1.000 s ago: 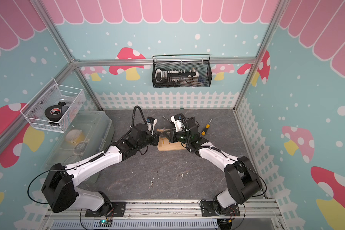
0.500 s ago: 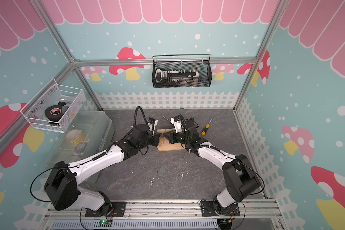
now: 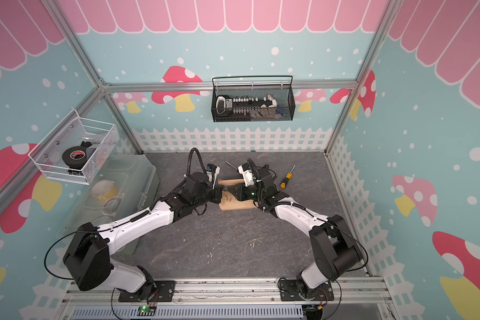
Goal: Hang the necklace on the jewelry display stand
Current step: Hang the necklace on the stand.
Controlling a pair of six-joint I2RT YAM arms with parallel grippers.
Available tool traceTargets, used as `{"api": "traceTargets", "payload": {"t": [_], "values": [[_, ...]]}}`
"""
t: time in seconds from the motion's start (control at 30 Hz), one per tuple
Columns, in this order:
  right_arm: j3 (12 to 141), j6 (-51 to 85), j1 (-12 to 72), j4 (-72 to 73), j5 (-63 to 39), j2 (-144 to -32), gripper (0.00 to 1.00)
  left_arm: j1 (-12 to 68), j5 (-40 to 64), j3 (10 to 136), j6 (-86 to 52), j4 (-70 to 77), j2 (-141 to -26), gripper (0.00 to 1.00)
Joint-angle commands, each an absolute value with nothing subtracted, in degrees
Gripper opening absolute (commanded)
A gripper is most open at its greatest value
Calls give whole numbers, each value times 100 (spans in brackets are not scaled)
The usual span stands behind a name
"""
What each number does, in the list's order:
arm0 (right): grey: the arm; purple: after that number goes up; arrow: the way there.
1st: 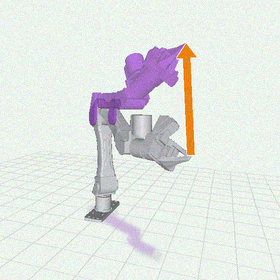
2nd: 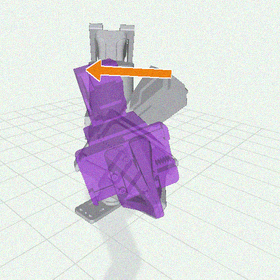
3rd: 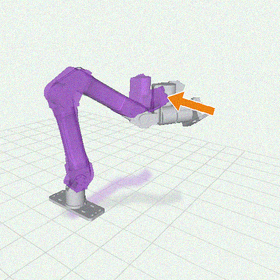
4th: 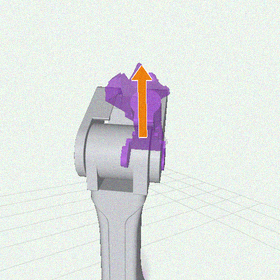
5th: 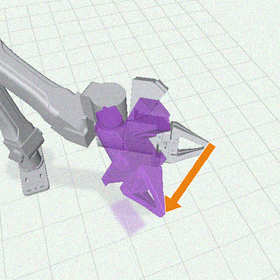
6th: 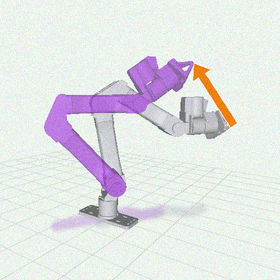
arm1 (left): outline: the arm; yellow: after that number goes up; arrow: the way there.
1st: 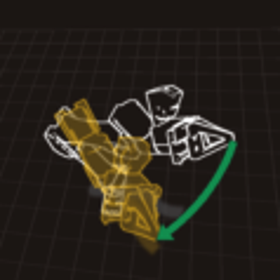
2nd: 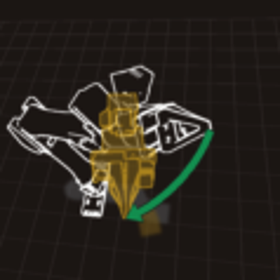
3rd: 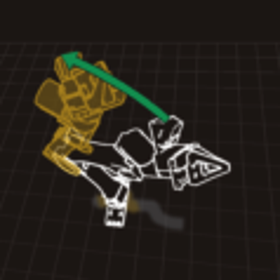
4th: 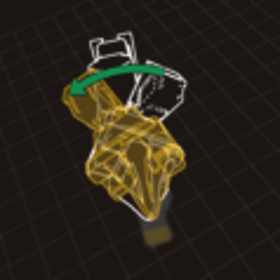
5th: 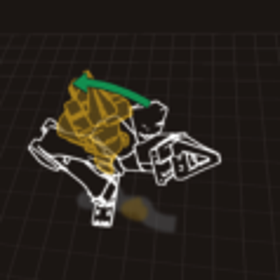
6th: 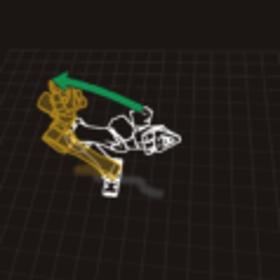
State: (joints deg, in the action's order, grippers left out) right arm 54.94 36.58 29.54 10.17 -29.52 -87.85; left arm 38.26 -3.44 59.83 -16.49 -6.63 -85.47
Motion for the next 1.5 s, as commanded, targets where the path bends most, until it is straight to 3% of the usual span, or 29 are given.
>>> {"api": "traceTargets", "payload": {"t": [0.0,0.3,0.4,0.9,1.03,1.3,1.47], "values": [[5623,3472,2966,786,-2912,-8585,20,3794,-378,6148,-1652,-677,-8604,0],[5149,2795,2987,551,-2369,-8210,23,3789,-349,6175,-1591,-773,-8569,0],[4982,2737,3019,686,-2268,-8033,28,3793,-313,6192,-1582,-795,-8586,0],[5634,2869,3019,1073,-3179,-8040,42,3803,29,6407,-1645,-760,-8750,0],[5638,2828,3015,820,-3129,-7860,46,3797,113,6407,-1652,-765,-8717,0],[5629,2704,3018,678,-3282,-8397,46,3802,87,6314,-1670,-769,-8728,0],[5886,2364,3020,40,-3409,-8541,52,3799,58,6259,-1630,-832,-8642,0]]}}
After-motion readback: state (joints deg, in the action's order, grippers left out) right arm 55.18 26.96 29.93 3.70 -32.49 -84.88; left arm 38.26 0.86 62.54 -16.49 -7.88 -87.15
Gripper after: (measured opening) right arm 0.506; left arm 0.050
